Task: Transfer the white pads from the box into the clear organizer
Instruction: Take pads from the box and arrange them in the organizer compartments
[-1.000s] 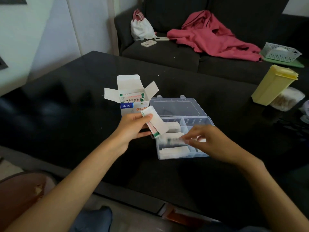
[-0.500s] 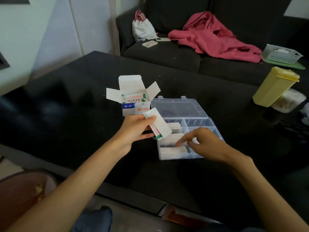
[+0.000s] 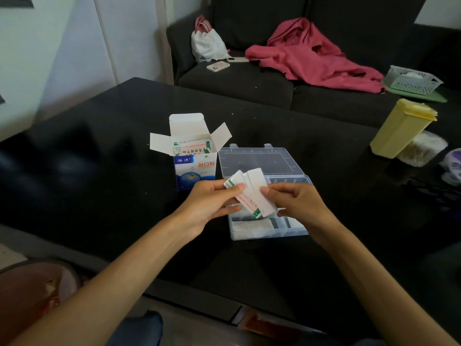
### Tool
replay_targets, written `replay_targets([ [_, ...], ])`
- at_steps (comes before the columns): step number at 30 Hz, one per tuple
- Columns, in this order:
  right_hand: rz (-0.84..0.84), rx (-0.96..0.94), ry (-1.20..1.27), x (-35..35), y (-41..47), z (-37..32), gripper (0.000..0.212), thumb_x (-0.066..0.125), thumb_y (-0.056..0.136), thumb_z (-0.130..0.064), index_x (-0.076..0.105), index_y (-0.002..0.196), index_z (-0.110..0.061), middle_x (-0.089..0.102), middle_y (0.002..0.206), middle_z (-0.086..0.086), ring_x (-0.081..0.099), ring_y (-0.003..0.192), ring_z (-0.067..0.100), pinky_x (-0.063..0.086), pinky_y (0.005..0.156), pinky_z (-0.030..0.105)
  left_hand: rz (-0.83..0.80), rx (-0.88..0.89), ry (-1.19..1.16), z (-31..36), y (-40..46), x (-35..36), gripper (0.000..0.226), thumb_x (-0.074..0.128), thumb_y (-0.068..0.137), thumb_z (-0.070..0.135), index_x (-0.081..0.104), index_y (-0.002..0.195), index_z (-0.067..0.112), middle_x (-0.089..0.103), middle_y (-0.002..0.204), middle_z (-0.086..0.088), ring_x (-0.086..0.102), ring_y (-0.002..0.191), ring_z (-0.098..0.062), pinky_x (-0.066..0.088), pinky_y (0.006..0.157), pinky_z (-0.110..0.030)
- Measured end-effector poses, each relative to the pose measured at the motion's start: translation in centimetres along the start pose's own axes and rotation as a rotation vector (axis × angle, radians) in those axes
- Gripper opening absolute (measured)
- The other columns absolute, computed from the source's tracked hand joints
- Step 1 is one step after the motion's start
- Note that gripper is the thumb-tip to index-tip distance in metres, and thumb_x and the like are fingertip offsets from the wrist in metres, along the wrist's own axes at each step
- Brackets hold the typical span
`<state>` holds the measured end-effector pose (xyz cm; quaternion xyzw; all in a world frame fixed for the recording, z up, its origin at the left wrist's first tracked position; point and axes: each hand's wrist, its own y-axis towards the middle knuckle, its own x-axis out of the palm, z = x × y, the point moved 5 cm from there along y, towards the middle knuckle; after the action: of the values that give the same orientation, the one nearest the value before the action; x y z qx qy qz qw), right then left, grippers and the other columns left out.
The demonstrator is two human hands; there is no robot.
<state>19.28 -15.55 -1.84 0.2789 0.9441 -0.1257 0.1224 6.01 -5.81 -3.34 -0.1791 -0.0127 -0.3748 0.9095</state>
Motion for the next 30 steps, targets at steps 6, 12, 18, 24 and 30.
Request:
replay_targets([
  [6, -0.047, 0.029, 0.013, -0.12, 0.18, 0.18, 0.006, 0.067, 0.082, -0.027, 0.067, 0.088, -0.028, 0.066, 0.085, -0.008, 0.064, 0.078, 0.009, 0.053, 0.056, 0.018, 0.057, 0.070, 0.092, 0.20, 0.01, -0.69, 0.006, 0.069, 0.083, 0.018, 0.071, 0.089, 0.020, 0.074, 0.081, 0.005, 0.070, 0.075, -0.002, 0.055, 0.061, -0.017],
  [12, -0.091, 0.075, 0.078, 0.00, 0.09, 0.58, 0.008, 0.064, 0.084, -0.023, 0.068, 0.091, -0.024, 0.066, 0.090, -0.005, 0.064, 0.081, 0.012, 0.056, 0.063, 0.022, 0.024, 0.117, 0.155, 0.62, -0.10, -0.68, 0.007, 0.068, 0.084, 0.020, 0.069, 0.087, 0.026, 0.072, 0.073, 0.012, 0.068, 0.073, 0.003, 0.052, 0.056, -0.014],
  [18, -0.021, 0.049, 0.109, -0.30, 0.25, 0.42, 0.010, 0.064, 0.085, -0.022, 0.067, 0.094, -0.020, 0.067, 0.093, -0.001, 0.065, 0.085, 0.014, 0.057, 0.062, 0.021, -0.030, 0.091, 0.174, 0.77, -0.16, -0.47, 0.011, 0.070, 0.081, 0.017, 0.070, 0.090, 0.023, 0.074, 0.078, 0.009, 0.069, 0.077, 0.000, 0.053, 0.058, -0.015],
  [24, -0.003, 0.023, 0.048, -0.15, 0.21, 0.11, 0.009, 0.061, 0.086, -0.030, 0.065, 0.094, -0.027, 0.067, 0.088, -0.007, 0.063, 0.078, 0.008, 0.051, 0.055, 0.016, -0.038, 0.067, 0.176, 0.56, 0.00, -0.50, 0.014, 0.071, 0.081, 0.018, 0.071, 0.094, 0.022, 0.074, 0.086, 0.005, 0.070, 0.081, -0.004, 0.054, 0.061, -0.017],
  [30, -0.077, 0.026, 0.033, 0.54, 0.22, 0.17, 0.006, 0.063, 0.086, -0.025, 0.066, 0.084, -0.030, 0.068, 0.085, -0.008, 0.065, 0.079, 0.011, 0.053, 0.056, 0.019, -0.042, 0.073, 0.163, 0.28, 0.15, -0.43, 0.012, 0.069, 0.082, 0.017, 0.071, 0.093, 0.021, 0.074, 0.082, 0.004, 0.070, 0.079, -0.004, 0.054, 0.061, -0.016],
])
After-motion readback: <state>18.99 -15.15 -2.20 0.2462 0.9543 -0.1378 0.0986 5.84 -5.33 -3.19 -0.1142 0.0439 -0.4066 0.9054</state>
